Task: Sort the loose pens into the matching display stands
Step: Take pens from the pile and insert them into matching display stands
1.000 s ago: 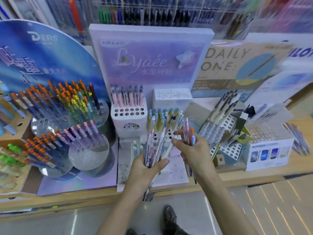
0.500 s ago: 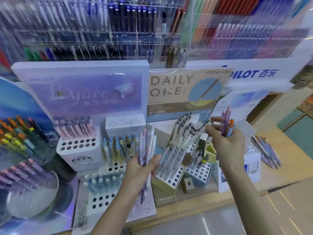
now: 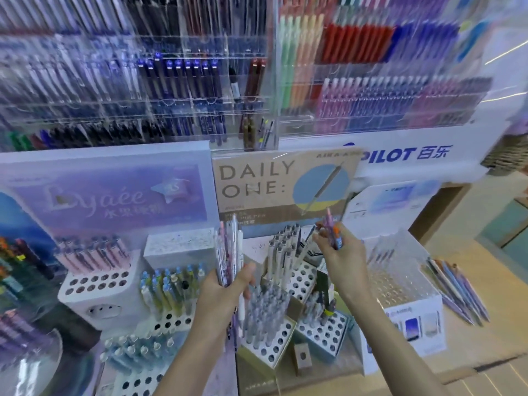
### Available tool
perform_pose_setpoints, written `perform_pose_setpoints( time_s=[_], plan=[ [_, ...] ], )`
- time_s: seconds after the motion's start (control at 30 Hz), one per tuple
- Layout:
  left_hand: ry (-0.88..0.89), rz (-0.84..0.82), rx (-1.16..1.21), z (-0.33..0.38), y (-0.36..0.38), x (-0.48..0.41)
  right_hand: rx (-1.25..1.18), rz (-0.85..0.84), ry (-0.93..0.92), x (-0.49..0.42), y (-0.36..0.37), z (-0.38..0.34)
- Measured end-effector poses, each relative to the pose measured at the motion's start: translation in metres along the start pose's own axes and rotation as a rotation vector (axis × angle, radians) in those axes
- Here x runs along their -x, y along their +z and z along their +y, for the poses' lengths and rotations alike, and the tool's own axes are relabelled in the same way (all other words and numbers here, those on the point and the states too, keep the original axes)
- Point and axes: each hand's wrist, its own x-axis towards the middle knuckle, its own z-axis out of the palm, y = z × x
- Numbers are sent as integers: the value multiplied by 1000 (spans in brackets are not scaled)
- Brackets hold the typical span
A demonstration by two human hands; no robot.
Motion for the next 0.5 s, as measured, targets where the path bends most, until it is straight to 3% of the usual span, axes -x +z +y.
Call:
perform_pose_setpoints(
  time_s=[0.23, 0.5],
  plan=[
    [55, 7, 29, 6, 13, -2, -14, -37, -95, 1, 0, 3],
    [73, -37, -10, 4, 16, 0, 101, -136, -67, 3, 6, 14]
  ],
)
